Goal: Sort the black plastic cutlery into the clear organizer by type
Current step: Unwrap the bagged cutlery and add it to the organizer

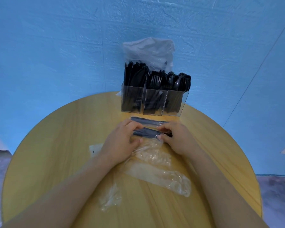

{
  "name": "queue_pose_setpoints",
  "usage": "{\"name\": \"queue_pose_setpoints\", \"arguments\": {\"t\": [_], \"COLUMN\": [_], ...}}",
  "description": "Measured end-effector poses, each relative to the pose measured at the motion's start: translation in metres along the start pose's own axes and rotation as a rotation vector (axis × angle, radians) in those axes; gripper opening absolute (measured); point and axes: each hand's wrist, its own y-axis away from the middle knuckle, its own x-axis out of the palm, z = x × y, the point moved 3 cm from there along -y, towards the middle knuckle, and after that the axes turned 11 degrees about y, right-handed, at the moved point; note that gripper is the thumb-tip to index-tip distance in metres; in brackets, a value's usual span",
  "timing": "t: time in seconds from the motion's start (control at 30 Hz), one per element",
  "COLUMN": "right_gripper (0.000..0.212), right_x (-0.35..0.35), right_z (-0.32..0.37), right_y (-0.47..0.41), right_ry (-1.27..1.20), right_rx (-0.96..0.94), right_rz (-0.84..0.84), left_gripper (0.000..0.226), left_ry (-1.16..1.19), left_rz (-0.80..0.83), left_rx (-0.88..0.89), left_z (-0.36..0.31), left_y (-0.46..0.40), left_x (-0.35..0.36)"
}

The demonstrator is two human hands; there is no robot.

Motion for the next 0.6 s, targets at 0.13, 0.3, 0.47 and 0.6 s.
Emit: {"name": "queue_pose_setpoints", "arguments": {"t": [0.13,0.3,0.47,0.6], "right_gripper": [0.014,0.006,0.006,0.009], "right_x": [-0.002,-0.019,-0.024,-0.018], "right_z": [-0.001,0.0,0.012,0.014], "right_y": [0.0,0.002,0.007,0.005], "right_ry": [0.037,-0.062,-0.11,-0.099], "right_rx": [-0.007,-0.017,-0.199,-0.268], "right_rz": [0.031,-0.229,-0.27,-0.276], "left_gripper": [0.028,0.021,0.032,0.005], "left_ry": [0.068,0.205,0.508,0.725], "left_rz": [-0.052,-0.204,-0.312,-0.342], "left_rx": [-0.009,-0.021,-0.095,-0.075], "left_z": [0.003,0.006,0.0,-0.005], "left_y": [-0.002,-0.004,-0.006,-0.007], "left_x": [-0.002,-0.009,-0.015,-0.018]}}
